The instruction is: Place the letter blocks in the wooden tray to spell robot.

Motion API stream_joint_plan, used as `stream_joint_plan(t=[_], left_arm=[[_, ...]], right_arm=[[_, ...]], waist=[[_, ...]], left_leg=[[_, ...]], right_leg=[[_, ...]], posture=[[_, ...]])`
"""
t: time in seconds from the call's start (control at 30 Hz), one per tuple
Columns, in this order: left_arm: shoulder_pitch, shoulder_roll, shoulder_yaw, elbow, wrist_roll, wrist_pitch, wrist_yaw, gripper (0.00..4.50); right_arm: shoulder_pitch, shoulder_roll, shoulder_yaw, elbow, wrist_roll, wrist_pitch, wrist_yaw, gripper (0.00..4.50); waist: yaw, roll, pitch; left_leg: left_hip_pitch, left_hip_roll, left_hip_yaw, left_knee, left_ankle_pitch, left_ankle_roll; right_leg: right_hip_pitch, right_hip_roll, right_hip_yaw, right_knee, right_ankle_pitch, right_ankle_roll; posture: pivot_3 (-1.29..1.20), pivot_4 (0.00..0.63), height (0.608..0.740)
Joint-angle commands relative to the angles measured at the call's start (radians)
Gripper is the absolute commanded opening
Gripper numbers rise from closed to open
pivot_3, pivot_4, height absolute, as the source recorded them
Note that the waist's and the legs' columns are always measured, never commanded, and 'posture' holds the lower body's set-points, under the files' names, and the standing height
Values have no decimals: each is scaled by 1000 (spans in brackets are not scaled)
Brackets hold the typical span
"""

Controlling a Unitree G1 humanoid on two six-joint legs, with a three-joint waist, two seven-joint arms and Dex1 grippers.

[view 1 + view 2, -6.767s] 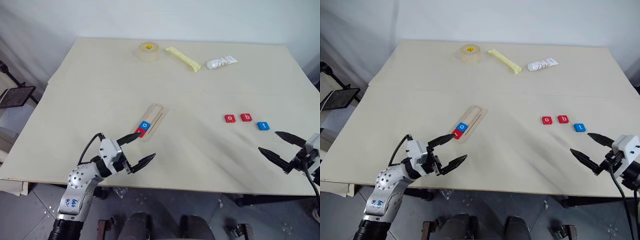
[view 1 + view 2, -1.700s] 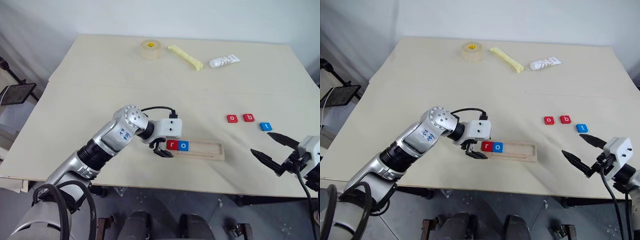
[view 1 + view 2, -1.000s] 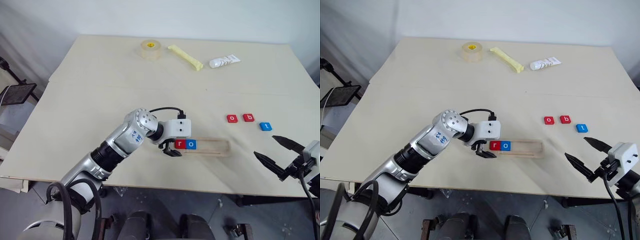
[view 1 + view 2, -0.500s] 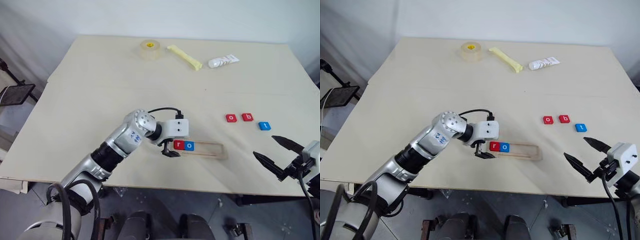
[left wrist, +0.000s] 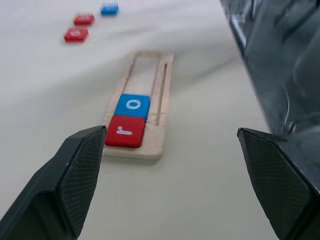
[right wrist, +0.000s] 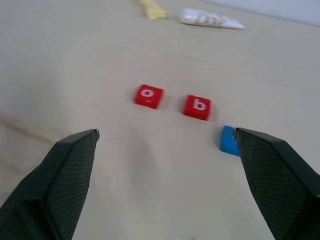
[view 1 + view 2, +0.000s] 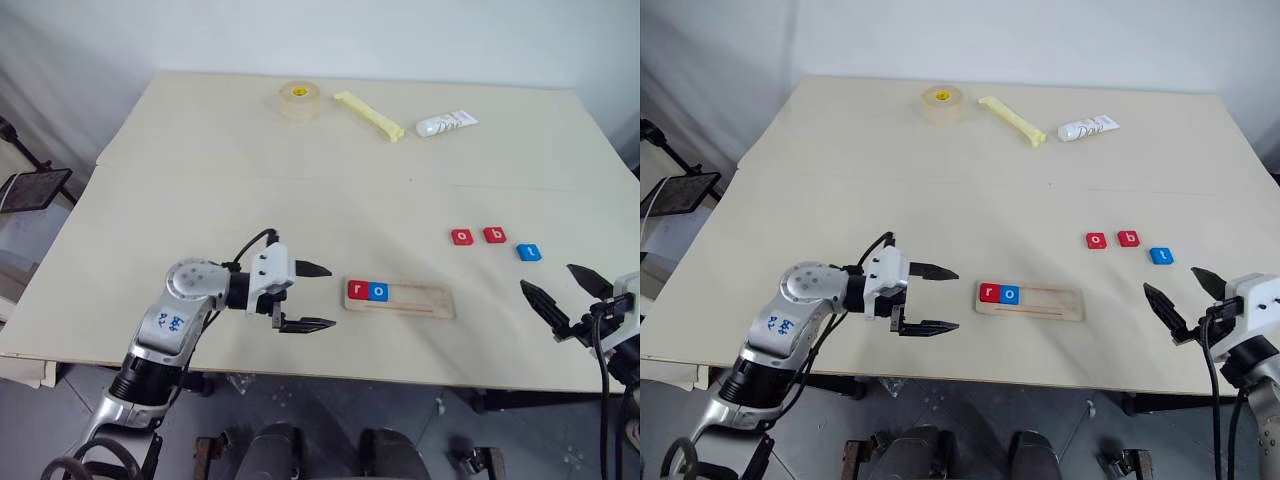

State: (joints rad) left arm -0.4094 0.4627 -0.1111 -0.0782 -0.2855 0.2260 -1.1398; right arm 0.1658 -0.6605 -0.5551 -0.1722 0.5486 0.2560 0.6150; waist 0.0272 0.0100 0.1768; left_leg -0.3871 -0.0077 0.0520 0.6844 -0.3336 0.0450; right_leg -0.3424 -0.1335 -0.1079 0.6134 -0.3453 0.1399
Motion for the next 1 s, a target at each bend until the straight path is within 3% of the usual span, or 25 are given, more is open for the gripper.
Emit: stream_joint_plan(t=[0.03,0.2,0.33,0.6,1.0], left_arm=[[44,-49,83,68,-90,-172,-33,4436],[50,-66,124,317,-74,-469,-132,4436],[12,-63,112,434,-67,-582,-190,4436],[-102,-84,115,576,-107,-646,-279,4436],[-138,-107,113,613,-112,-658,-316,4436]], right_arm=[[-1,-21,-4,-65,-14,63,-44,4500],[-20,-78,-48,-95,27,176,-30,4500],[-11,-144,-75,-70,45,233,30,4500],[-5,-212,-117,-53,54,267,133,4500],[-4,-196,-128,-51,35,264,149,4500]], waist=[[1,0,0],[-1,1,-1],[0,1,-1],[-1,1,-1],[-2,0,0]], left_leg=[[0,0,0,0,0,0],[1,0,2,0,0,0],[1,0,3,0,0,0],[1,0,4,0,0,1],[1,0,4,0,0,1]], right_leg=[[0,0,0,0,0,0],[-1,0,-5,1,0,0],[-1,0,-5,2,0,0],[-2,0,-5,4,0,0],[-2,0,-6,4,0,0]], posture=[[0,150,740],[0,150,740],[0,150,740],[0,150,740],[0,150,740]])
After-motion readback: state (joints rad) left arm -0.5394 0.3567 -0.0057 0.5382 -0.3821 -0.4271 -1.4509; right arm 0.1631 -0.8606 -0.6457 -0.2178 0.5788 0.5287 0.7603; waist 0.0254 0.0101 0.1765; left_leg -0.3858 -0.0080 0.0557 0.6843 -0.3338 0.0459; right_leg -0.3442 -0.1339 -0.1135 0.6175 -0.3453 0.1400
